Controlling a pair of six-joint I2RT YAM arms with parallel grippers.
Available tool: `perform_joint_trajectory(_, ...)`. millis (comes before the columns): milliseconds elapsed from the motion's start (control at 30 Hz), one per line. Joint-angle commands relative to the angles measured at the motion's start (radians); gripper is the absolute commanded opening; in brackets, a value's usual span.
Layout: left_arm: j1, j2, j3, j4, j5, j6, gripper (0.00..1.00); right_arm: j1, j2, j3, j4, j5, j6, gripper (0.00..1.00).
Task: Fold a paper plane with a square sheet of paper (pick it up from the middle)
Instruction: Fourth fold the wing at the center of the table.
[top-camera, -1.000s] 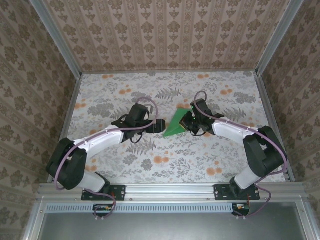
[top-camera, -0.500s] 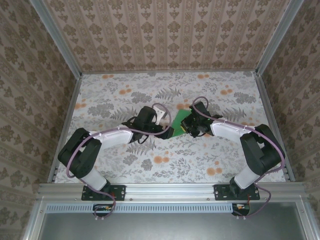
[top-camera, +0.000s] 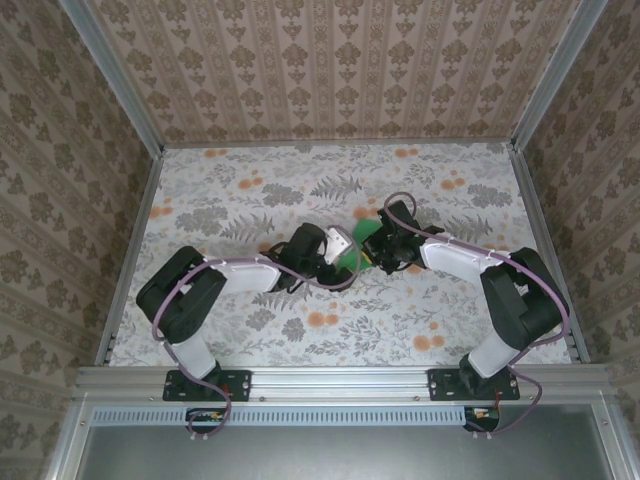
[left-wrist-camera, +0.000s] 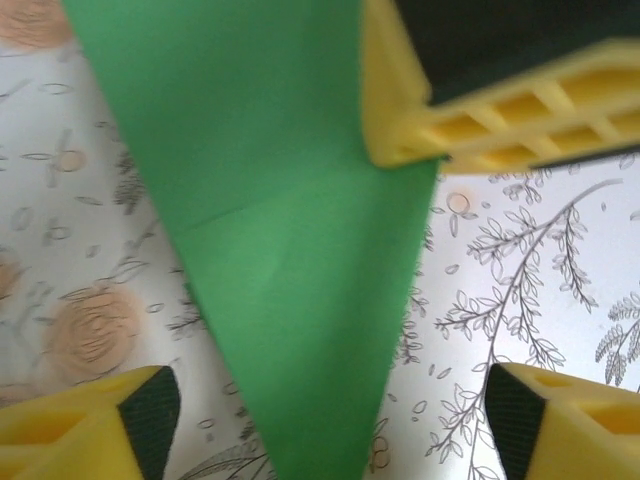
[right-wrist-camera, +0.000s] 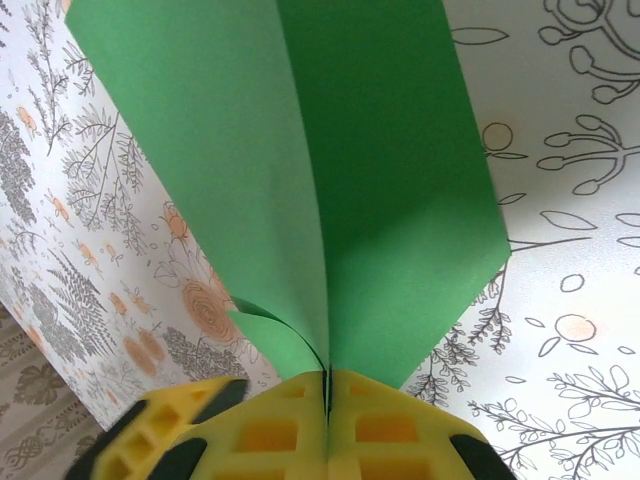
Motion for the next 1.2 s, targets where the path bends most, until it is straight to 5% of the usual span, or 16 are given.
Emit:
perform_joint_trajectory(0, -0.011, 0.027, 0.023, 0.06, -0.011, 0.074, 0.76, 0.0, 0.012, 0.032, -0.077, 0.014, 0.057, 0.04)
perform_joint_trajectory(300, -0.016, 0.081, 0.025, 0.134, -0.052, 0.089, 0.51, -0.01, 0.017, 0.034, -0.064, -0.019, 0.063, 0.08)
perform_joint_trajectory(600, -0.016, 0.099, 0.029, 0.141, -0.068, 0.093, 0.28, -0.03, 0.002, 0.042, -0.078, -0.04, 0.026, 0.29)
perform_joint_trajectory(833, -0.016, 0.105, 0.046, 0.078, -0.021, 0.085, 0.17, -0.085, -0.017, 0.072, -0.14, -0.098, -0.149, 0.57)
perform_joint_trajectory(1167, -0.017, 0.103, 0.109, -0.09, 0.047, 0.077, 0.08, -0.222, -0.139, -0.011, -0.156, -0.146, -0.39, 0.68)
